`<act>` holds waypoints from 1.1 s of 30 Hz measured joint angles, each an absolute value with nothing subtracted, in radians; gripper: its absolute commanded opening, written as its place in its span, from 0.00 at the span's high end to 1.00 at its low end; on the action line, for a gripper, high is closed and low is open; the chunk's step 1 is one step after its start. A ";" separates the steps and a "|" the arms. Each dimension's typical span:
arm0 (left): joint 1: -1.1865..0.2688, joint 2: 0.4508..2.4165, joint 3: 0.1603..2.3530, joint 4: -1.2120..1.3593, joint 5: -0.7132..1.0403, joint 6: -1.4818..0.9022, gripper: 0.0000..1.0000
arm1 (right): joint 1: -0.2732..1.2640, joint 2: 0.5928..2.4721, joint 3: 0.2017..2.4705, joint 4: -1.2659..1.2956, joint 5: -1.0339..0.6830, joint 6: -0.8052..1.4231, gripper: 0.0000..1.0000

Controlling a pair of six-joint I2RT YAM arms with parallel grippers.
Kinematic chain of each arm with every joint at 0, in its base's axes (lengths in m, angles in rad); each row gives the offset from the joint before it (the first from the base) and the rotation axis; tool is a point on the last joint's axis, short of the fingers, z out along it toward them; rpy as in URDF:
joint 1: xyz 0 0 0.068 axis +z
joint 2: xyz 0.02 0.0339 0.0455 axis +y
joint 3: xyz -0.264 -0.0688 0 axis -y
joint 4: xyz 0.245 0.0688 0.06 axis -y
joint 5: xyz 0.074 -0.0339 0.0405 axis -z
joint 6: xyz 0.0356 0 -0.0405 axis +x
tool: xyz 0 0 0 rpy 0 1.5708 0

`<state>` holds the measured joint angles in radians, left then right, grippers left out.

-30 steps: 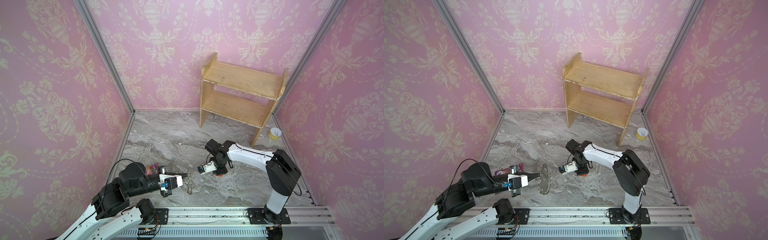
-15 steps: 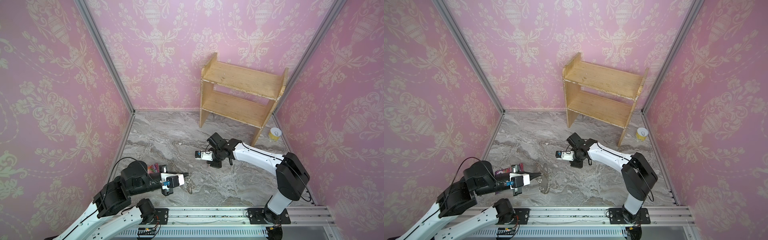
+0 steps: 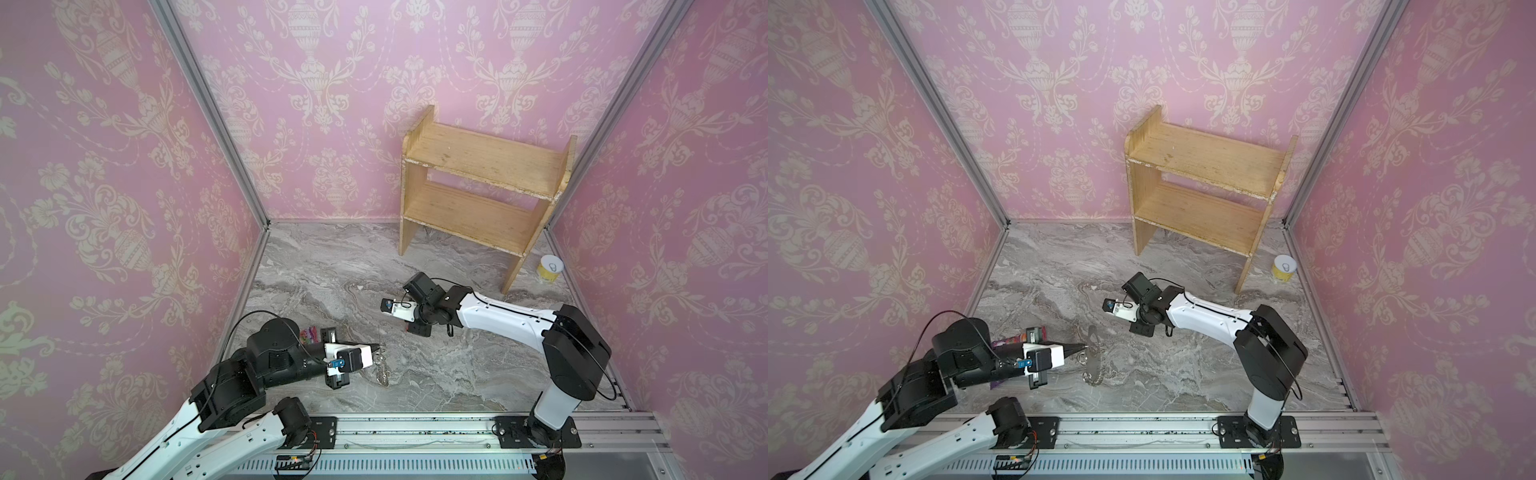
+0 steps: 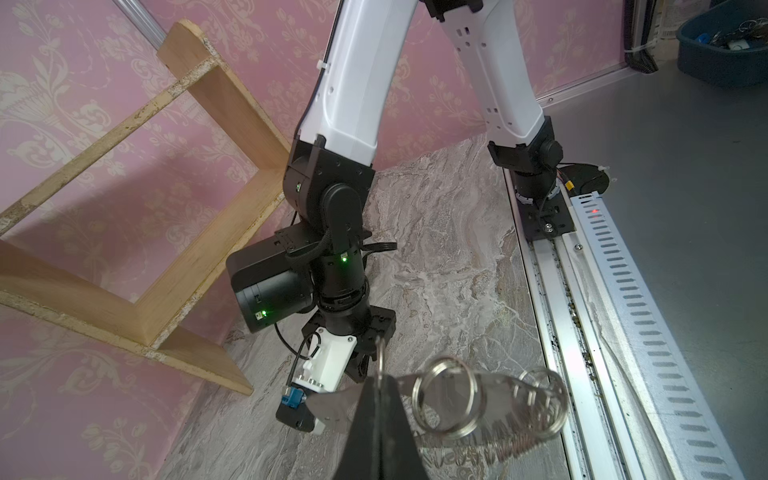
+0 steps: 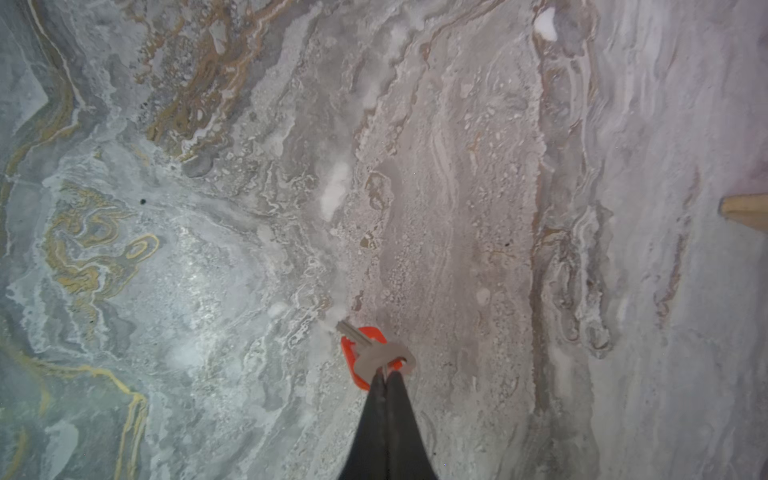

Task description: Put the keys on the keyring

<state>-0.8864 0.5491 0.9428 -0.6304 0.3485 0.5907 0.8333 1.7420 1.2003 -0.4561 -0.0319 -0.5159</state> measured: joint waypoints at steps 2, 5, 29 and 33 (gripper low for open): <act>-0.886 0.554 0.948 -0.630 0.348 0.591 1.00 | 0.857 1.753 1.200 -0.481 -0.031 -0.459 1.00; -0.886 0.558 0.953 -0.630 0.348 0.594 1.00 | 0.885 1.765 1.201 -0.514 -0.035 -0.384 0.94; -0.886 0.543 0.953 -0.638 0.348 0.594 1.00 | 0.858 1.668 1.063 -0.495 -0.006 0.202 0.64; -0.886 0.543 0.953 -0.638 0.348 0.594 1.00 | 0.901 1.640 0.972 -0.420 0.036 0.384 0.62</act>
